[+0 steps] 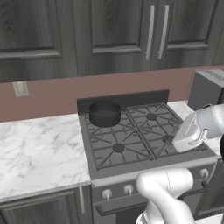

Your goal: Move the pot and pan from the stove into the sink.

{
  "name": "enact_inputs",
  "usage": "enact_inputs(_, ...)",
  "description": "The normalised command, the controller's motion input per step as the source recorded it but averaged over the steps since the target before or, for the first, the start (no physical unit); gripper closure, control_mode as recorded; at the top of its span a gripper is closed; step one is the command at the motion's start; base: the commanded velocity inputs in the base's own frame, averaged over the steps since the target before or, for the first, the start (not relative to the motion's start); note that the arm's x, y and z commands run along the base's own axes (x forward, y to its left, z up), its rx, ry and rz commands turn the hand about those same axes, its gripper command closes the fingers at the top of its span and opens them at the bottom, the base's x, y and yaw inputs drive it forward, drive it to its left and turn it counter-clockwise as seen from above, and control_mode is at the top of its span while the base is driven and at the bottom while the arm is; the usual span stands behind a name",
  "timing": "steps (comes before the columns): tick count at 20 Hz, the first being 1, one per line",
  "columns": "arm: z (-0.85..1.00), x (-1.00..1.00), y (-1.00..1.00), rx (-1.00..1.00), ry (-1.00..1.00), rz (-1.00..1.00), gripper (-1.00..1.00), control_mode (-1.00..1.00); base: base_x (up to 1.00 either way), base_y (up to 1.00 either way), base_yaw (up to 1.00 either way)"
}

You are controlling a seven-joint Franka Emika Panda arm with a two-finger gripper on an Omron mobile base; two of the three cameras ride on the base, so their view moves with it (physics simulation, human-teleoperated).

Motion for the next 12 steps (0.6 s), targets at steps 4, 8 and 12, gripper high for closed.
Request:
enact_inputs(4,-0.02,0.07,0.00,0.07,0.00,-0.20,-1.00,-1.00,0.00,0.00,0.00)
enact_inputs(8,-0.01,0.07,0.00,0.06,0.00,-0.20,-1.00,-1.00,0.00,0.00,0.00)
enact_inputs(12,0.00,0.09,0.00,0.02,0.00,-0.18,-1.00,-1.00,0.00,0.00,0.00)
